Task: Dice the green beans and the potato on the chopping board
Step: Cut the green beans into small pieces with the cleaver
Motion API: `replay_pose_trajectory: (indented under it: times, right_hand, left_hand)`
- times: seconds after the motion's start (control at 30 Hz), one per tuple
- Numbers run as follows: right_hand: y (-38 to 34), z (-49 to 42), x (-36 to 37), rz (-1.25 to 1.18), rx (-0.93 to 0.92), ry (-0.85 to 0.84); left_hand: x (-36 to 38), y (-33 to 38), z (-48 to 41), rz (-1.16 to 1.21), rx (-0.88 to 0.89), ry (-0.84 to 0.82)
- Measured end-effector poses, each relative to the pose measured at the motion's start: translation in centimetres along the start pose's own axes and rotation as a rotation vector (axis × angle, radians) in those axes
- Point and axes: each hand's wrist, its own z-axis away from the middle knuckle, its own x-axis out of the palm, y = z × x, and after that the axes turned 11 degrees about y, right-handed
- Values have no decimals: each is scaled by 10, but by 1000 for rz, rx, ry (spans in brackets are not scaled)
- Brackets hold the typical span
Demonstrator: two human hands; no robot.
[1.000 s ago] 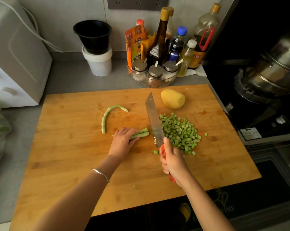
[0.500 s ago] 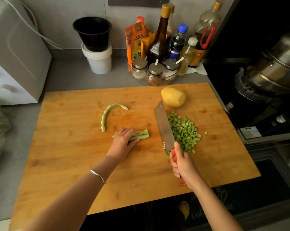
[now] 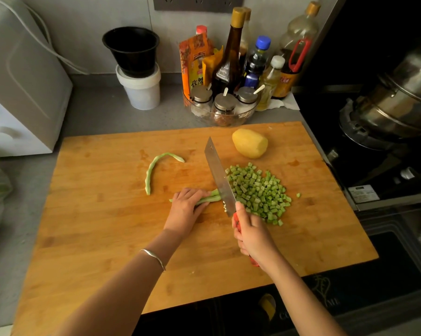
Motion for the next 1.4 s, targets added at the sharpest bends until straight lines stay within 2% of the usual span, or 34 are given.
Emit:
replay_pose_trajectory:
  times: [0.33,0.57,0.7,0.93,1.13,1.4]
  right_hand:
    - [0,-26,24,314,-23,103]
    - [12,-22,4,70,68,139]
    - [6,-12,5,13,39,106]
    - [1,-5,13,48,-39,47]
    - [4,-7,21,167,-29,46]
    - [5,-30,29,166,25,86]
  left_hand:
    - [-3,3,-1,10,21,-3]
    - [-4,3,-4,7,4,-23]
    - [-6,2,-4,-32,26,-33]
    - [-7,-4,2,42,-28,4]
    - [-5,-6,1,42,-18,-7]
    - [-7,-5,0,54,-21,8]
